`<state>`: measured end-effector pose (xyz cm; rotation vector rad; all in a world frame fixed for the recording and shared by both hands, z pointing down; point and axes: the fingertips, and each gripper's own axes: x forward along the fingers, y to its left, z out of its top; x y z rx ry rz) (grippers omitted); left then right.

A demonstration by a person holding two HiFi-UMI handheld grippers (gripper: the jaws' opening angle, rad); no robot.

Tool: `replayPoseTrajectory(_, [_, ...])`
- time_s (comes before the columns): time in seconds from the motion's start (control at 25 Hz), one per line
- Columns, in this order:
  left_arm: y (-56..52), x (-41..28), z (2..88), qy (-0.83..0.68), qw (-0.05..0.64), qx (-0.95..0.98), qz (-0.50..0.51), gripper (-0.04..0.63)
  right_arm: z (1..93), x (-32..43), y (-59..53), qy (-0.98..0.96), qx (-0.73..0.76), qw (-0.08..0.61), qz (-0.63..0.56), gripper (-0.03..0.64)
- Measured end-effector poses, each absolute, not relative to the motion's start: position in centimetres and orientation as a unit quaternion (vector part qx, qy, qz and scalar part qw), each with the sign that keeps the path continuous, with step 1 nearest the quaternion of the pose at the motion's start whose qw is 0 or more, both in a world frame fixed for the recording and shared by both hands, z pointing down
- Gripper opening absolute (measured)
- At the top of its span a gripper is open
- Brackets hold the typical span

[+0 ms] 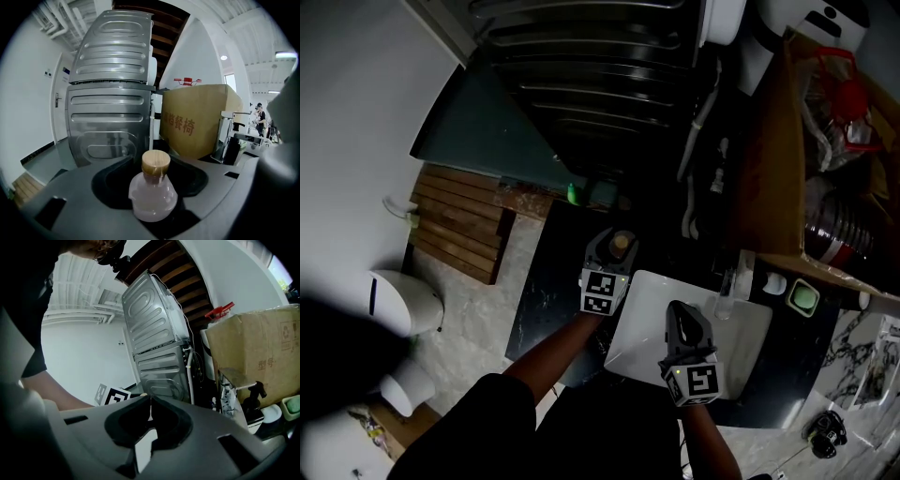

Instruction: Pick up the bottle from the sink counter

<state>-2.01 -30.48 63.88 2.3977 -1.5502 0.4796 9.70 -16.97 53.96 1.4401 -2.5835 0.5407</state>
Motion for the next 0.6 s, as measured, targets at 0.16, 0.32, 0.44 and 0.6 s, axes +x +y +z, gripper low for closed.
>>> replayPoseTrajectory(0.16, [-30.72,-1.59,63.71,-0.527,0.121,0.825,0.161,0.174,53.91,9.82,-16.95,-0.855,0.480,0.070,0.182,0.038])
replayPoseTrajectory(0.32, [-30.75,-1.31,63.66,-0.529,0.108,0.824,0.170,0.123,54.08,10.07,-16.86,-0.852,0.484,0.070,0.185,0.038])
replayPoseTrajectory(0.44, [-30.70,-1.29,63.71,-0.525,0.106,0.827,0.174,0.121,54.08,10.21,-16.77,-0.853,0.483,0.072,0.184,0.038])
replayPoseTrajectory(0.6, [-30.55,-1.34,63.62,-0.517,0.105,0.832,0.174,0.120,53.96,10.30,-16.72,-0.855,0.483,0.067,0.179,0.038])
